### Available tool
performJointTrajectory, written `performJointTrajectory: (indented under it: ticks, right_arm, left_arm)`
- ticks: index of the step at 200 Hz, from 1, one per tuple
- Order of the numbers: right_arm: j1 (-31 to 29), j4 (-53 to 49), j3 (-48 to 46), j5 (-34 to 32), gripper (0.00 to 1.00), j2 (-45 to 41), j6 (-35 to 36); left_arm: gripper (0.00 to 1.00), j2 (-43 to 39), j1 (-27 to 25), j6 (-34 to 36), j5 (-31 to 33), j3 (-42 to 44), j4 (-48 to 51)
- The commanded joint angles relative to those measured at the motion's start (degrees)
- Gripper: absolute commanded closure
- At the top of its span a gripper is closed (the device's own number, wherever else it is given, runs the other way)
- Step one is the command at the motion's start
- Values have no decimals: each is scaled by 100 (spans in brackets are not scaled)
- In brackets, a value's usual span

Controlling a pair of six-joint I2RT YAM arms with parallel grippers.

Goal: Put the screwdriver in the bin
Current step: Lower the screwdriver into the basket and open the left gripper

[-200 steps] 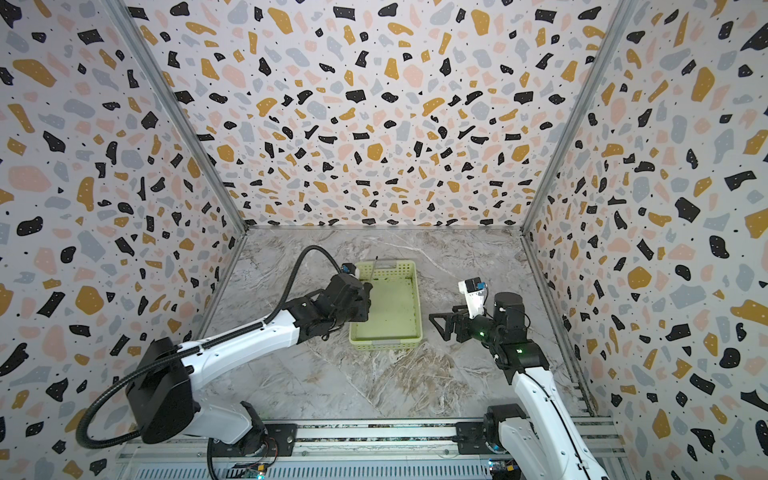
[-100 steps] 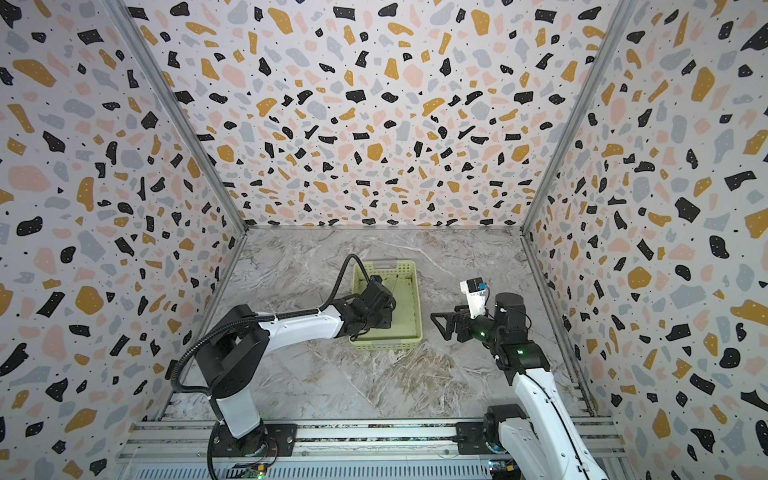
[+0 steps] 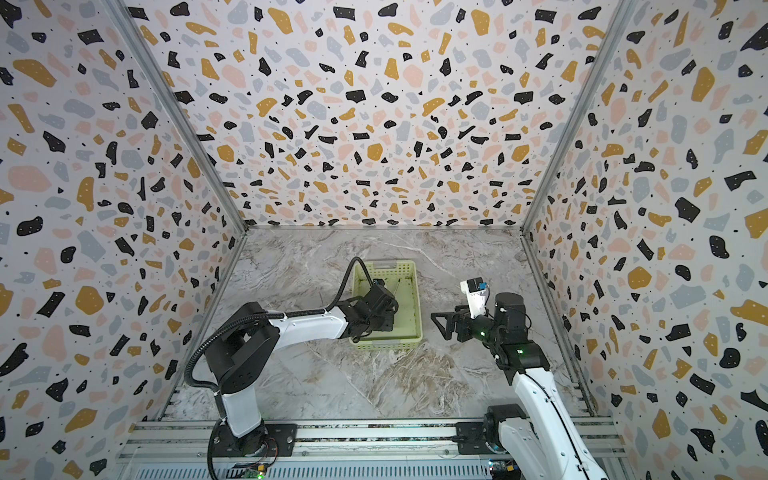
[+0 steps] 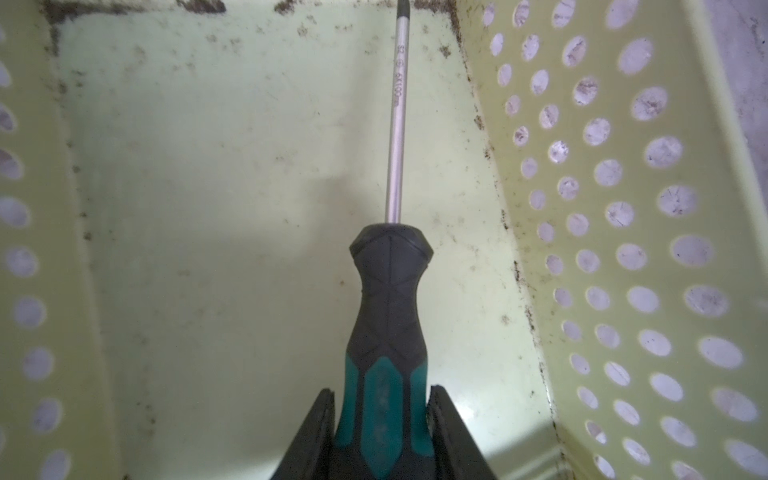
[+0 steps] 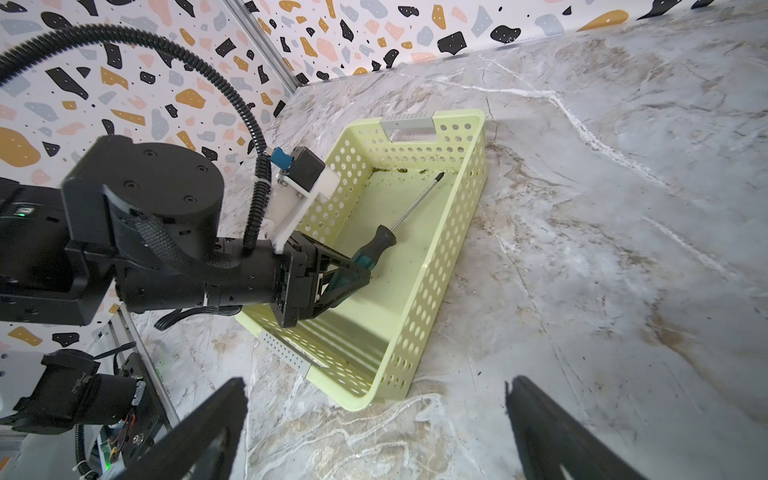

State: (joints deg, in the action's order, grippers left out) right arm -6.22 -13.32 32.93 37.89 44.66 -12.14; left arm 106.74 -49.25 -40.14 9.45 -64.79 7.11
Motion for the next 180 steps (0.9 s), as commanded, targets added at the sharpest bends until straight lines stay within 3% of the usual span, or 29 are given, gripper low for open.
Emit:
performJointTrajectory:
  ticks: [1, 119, 148, 171, 180]
  right_arm:
    - [24, -21, 3, -27, 1, 7, -4]
    - [24, -76, 4, -45, 1, 7, -1]
    - [24, -110, 27, -78, 1, 1, -12]
    - [24, -190, 89, -204, 1, 9, -38]
    - [24, -242, 140, -302, 1, 7, -51]
  left_arm:
    - [65, 31, -22, -11, -14, -146, -272]
    - [36, -110, -18, 90, -84, -449, -49]
    - [23, -276, -18, 251, -104, -795, 162]
    - [1, -547, -22, 502, 39, -1069, 411]
    - [1, -690, -17, 704, 57, -1125, 464]
